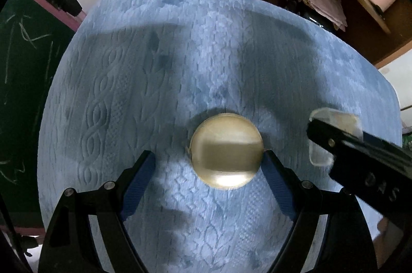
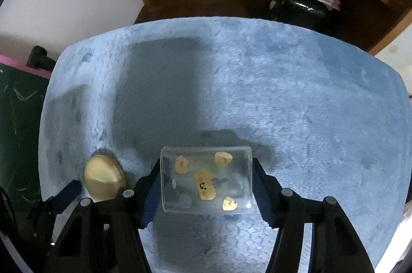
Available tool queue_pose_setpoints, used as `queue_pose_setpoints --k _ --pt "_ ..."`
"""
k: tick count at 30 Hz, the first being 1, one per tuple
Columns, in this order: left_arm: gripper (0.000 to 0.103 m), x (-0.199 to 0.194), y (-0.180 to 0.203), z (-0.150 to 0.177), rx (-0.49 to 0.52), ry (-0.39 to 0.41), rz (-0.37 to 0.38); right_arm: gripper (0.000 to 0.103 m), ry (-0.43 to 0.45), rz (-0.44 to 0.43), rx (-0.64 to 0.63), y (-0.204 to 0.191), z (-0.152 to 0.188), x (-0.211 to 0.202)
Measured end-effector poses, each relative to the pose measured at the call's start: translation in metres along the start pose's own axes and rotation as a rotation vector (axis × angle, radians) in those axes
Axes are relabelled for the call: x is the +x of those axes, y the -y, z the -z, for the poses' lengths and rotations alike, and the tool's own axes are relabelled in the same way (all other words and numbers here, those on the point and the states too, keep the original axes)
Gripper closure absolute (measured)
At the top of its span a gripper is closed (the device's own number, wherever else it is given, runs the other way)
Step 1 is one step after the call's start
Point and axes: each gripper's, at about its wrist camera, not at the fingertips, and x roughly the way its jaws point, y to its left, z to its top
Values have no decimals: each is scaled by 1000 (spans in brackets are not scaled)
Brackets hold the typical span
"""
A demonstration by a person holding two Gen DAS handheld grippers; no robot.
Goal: Organize rigid objects
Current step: 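Grasp the gold round tin with the left gripper while the right grasps the clear box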
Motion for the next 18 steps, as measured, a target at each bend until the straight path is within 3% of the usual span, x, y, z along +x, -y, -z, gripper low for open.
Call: queue_pose_setpoints --k 8,13,18 --pt "19 5 7 -5 -8 12 -47 40 7 -4 29 12 3 -8" --pt "43 -2 6 -1 11 39 -52 40 8 -14 34 13 5 -11" --pt "44 -6 -2 3 34 39 -23 40 10 -17 31 10 11 -15"
